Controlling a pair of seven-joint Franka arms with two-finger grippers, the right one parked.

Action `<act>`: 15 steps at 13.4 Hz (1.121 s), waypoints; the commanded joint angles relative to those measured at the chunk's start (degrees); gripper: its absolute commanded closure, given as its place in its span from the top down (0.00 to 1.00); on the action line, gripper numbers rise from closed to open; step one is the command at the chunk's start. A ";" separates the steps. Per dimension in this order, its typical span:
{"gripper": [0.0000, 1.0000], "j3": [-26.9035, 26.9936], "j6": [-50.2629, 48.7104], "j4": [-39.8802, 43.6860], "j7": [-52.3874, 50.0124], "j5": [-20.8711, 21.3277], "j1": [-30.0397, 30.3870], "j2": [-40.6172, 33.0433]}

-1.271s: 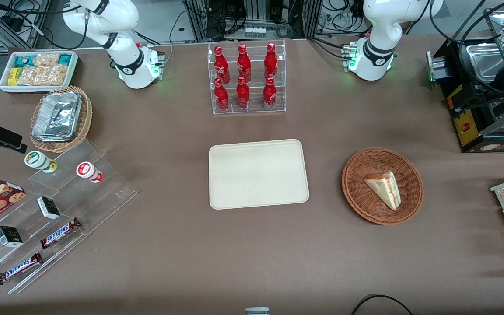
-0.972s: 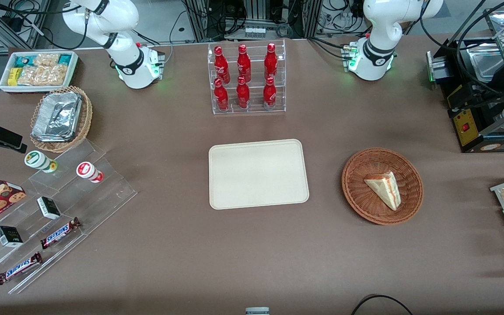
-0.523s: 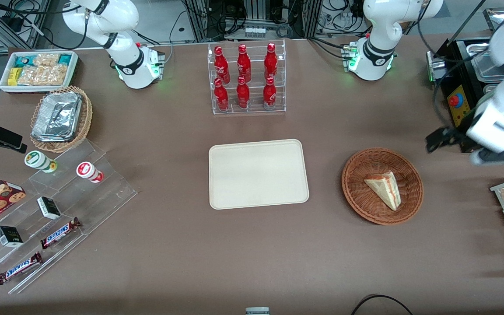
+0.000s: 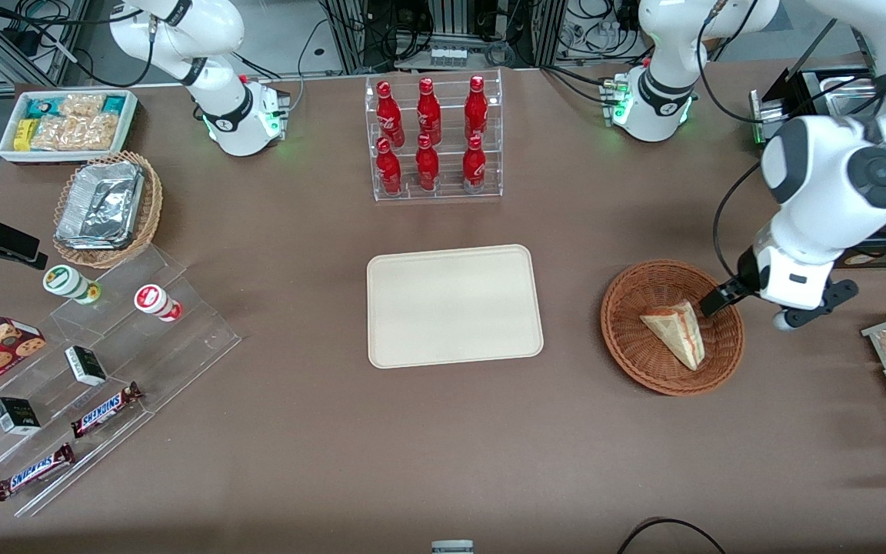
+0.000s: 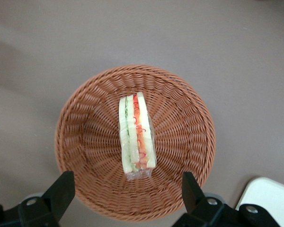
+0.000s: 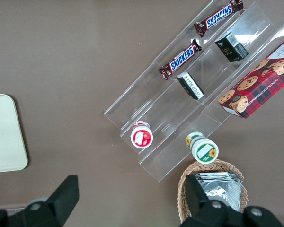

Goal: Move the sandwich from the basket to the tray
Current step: 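Move the left gripper down over the wrapped sandwich in the wicker basket, then close the left gripper on the wrapped sandwich's edge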

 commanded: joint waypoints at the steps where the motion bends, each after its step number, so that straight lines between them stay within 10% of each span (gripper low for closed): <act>1: 1.00 -0.99 5.64 -2.68 -5.75 0.29 -0.28 2.40; 10: 0.97 -1.44 14.18 -4.27 -5.85 1.35 -0.46 11.72; 11: 0.82 -1.44 14.18 -4.27 -5.67 1.43 -0.55 11.99; 13: 0.00 -1.44 14.18 -3.92 -5.49 1.43 -0.55 12.25; 15: 0.00 -1.35 13.66 -3.30 -5.06 1.43 -0.55 11.56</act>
